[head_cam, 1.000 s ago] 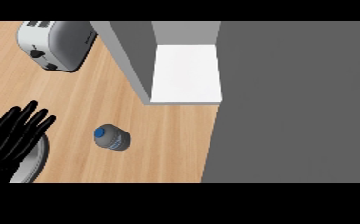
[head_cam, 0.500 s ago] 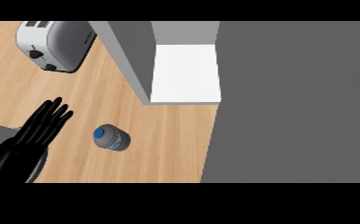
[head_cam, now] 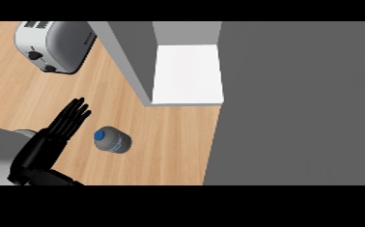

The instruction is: Pick up the bottled water, place it into the cabinet and close the cabinet

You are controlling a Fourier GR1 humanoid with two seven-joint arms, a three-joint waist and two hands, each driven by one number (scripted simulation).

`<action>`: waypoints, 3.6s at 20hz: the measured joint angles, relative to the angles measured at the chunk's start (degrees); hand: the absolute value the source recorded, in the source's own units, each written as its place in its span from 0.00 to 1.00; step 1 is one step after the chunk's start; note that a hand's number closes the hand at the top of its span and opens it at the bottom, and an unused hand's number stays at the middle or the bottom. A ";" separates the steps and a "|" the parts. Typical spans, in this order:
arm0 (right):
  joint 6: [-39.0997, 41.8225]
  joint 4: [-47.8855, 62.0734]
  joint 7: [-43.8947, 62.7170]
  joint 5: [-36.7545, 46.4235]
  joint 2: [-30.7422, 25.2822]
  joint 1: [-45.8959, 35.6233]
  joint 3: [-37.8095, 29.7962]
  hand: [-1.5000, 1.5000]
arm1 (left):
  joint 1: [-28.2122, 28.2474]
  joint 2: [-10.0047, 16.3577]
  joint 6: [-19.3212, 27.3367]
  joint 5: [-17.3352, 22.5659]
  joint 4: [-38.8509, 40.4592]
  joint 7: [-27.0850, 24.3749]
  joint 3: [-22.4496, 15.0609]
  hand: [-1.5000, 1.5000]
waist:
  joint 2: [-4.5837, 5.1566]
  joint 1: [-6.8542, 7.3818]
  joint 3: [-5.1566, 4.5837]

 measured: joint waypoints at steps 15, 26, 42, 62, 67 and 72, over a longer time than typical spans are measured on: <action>-2.74 0.03 -0.10 0.14 -2.92 -1.13 0.47 0.00 | -10.74 0.31 1.62 -12.28 33.07 -23.07 -0.66 0.00 | 0.06 -0.18 -0.02; -4.80 0.09 0.27 0.38 -4.01 -2.22 1.10 0.00 | -20.34 -0.46 8.21 -15.94 53.07 -35.29 -0.17 0.00 | 0.13 -0.31 -0.04; -6.83 0.05 0.84 0.22 -6.70 -3.64 1.57 0.00 | -26.68 -2.91 10.14 -17.07 59.39 -42.17 -2.95 1.00 | -0.03 -0.28 0.00; -10.17 0.13 0.41 0.08 -8.07 -2.98 3.66 0.00 | -22.89 -10.47 30.26 -7.73 41.05 -40.57 -9.17 1.00 | -0.31 0.44 0.07; -10.85 0.11 -0.45 0.20 -8.62 -2.27 4.53 0.00 | -23.44 -10.78 35.31 1.40 34.24 -33.98 -17.90 1.00 | -0.30 0.08 0.06; -10.73 0.14 -1.87 0.00 -9.72 -1.46 3.70 0.00 | -24.96 -10.87 44.01 6.83 26.66 -26.87 -26.02 1.00 | -0.21 0.05 0.07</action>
